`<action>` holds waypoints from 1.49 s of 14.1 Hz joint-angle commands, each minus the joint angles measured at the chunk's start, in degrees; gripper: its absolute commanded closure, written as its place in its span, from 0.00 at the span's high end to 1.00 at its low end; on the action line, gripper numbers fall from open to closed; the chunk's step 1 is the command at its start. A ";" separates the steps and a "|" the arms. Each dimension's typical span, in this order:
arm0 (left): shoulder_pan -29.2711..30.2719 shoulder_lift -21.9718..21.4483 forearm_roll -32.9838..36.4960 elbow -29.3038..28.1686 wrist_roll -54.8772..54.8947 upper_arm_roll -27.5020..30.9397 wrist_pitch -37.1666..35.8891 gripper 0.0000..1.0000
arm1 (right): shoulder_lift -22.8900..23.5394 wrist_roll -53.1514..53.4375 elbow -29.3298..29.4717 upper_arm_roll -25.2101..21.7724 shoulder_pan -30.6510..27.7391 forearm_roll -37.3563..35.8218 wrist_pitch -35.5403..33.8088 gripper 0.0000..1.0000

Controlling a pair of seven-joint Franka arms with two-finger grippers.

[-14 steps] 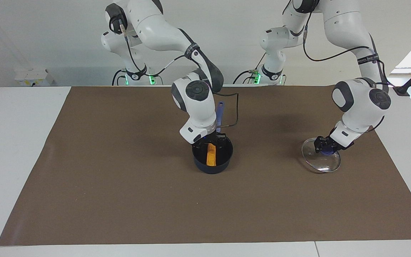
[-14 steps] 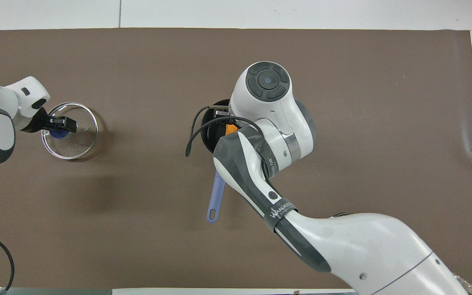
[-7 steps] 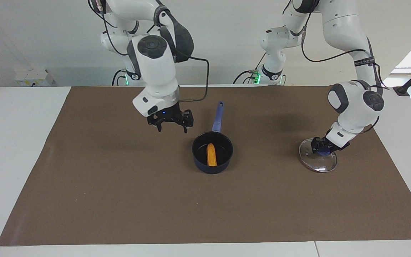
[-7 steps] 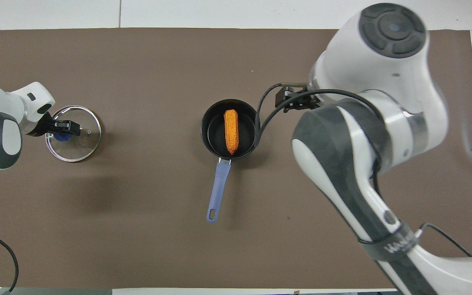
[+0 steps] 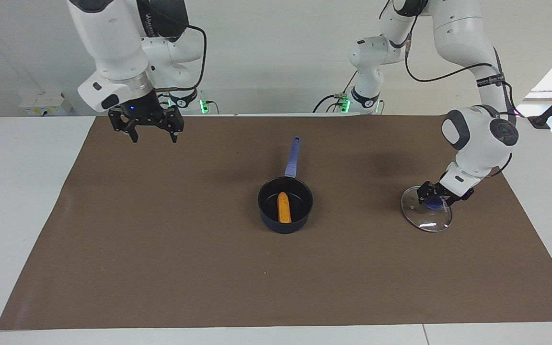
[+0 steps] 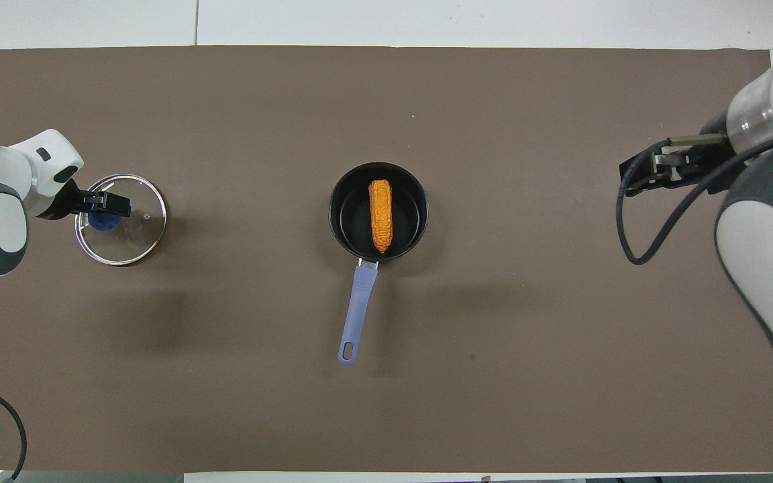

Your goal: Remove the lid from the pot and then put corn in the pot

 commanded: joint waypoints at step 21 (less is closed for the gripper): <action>-10.15 -20.26 2.43 11.70 -12.71 1.81 -36.47 1.00 | -4.13 -12.31 -5.94 -3.24 -6.92 -0.24 -0.31 1.00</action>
